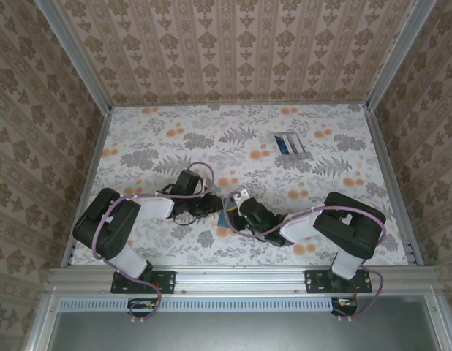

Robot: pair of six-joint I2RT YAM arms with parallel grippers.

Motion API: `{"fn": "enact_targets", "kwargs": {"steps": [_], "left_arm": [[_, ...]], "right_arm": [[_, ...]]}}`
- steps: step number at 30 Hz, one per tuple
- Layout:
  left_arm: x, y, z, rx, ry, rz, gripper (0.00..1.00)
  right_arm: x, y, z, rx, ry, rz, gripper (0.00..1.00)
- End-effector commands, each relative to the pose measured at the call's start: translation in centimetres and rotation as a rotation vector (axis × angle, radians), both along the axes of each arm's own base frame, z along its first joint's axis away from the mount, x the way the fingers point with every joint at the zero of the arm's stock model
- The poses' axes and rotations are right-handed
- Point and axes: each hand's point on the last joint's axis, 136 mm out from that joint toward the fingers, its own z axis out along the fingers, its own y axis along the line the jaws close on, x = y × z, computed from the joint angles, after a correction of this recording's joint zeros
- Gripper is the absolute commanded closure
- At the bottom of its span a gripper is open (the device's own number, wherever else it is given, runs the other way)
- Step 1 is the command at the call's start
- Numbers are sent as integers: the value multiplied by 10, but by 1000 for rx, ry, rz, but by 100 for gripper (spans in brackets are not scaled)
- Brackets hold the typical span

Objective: Put the credit cards into the card holder
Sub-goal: Close the button on the card holder.

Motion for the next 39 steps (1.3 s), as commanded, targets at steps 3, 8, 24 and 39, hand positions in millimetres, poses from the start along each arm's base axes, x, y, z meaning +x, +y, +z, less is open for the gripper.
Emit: {"fn": "enact_targets", "kwargs": {"steps": [3, 8, 24, 39], "left_arm": [[12, 28, 9, 46, -18, 89, 73], [21, 39, 22, 41, -32, 111, 73], [50, 100, 57, 204, -165, 225, 66], [49, 227, 149, 863, -643, 486, 0]], "right_arm": [[-50, -42, -87, -217, 131, 91, 100], [-53, -47, -102, -288, 66, 82, 100], [-46, -28, -63, -206, 7, 106, 96], [28, -30, 152, 117, -231, -53, 1]]}}
